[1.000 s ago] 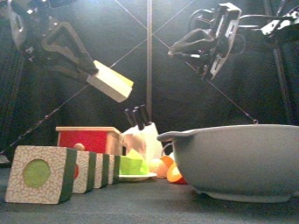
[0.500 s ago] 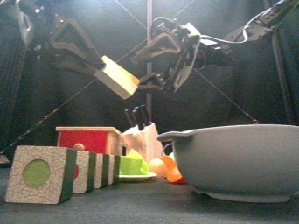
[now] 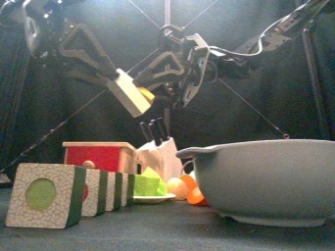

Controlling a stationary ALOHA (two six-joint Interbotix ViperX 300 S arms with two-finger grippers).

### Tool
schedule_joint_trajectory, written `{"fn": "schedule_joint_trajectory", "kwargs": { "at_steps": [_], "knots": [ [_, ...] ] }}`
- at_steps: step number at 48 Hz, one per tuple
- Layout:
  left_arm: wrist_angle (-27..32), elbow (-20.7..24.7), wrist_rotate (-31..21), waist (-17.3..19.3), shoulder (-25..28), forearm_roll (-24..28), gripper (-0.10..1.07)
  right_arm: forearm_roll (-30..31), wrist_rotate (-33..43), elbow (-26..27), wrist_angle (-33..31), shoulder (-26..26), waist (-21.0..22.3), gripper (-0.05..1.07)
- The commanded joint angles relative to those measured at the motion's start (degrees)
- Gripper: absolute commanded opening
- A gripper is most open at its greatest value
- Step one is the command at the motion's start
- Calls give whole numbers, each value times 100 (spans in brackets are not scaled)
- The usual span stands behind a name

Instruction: Deconstruct egg sushi

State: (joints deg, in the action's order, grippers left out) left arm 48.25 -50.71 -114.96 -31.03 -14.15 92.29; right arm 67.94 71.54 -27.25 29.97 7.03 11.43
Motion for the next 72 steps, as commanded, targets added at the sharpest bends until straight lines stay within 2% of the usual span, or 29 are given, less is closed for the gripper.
{"fn": "schedule_joint_trajectory", "kwargs": {
  "at_steps": [1,9,13,18,27,36,46,54,72],
  "knots": [
    [35,88,-9,18,-26,9,46,44,9,167,18,-79,0,77],
    [35,79,-9,53,-18,-79,47,-9,35,211,9,-114,0,55],
    [35,62,-9,53,-18,-387,50,9,18,220,26,-211,0,54],
    [35,44,-9,114,35,-650,62,0,9,237,62,-237,-44,54],
    [26,62,-26,149,35,-677,83,26,9,272,53,-237,-53,54],
    [70,79,-237,158,9,-589,98,44,9,246,53,-229,-35,54],
    [62,79,-229,167,9,-510,98,70,9,246,53,-229,-26,54],
    [-26,149,-237,202,149,-70,98,79,9,246,62,-220,-44,54],
    [-26,176,-246,466,334,-62,97,70,9,272,53,-211,-62,54]
  ]
}}
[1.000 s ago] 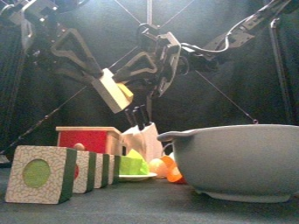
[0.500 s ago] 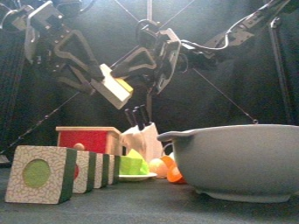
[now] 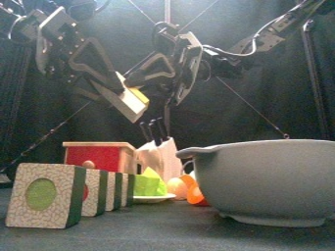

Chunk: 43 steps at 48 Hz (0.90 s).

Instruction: Deconstruct egg sushi

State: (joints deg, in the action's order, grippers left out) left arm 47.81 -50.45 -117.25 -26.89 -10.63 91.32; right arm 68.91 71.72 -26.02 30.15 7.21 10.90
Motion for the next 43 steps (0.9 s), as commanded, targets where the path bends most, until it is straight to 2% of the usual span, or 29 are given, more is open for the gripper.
{"fn": "schedule_joint_trajectory", "kwargs": {
  "at_steps": [1,6,9,13,16,23,33,43],
  "knots": [
    [18,149,-18,62,-26,35,97,-18,-9,149,35,-220,-9,54],
    [18,149,-18,70,-18,35,94,-18,-9,149,35,-202,0,54],
    [18,167,-9,70,26,53,83,-18,-9,149,35,-193,0,54],
    [18,185,-9,70,97,176,61,-26,-9,132,26,-185,-9,54],
    [35,149,-9,70,97,158,52,-26,-9,88,0,-185,-9,54],
    [70,44,-9,70,79,105,52,-26,-9,-141,0,-316,-9,54],
    [79,-9,9,44,-9,9,52,-79,-9,-905,0,-923,-9,54],
    [88,-18,0,26,-35,-44,52,-79,18,-1002,-9,-1063,-9,54]
  ]
}}
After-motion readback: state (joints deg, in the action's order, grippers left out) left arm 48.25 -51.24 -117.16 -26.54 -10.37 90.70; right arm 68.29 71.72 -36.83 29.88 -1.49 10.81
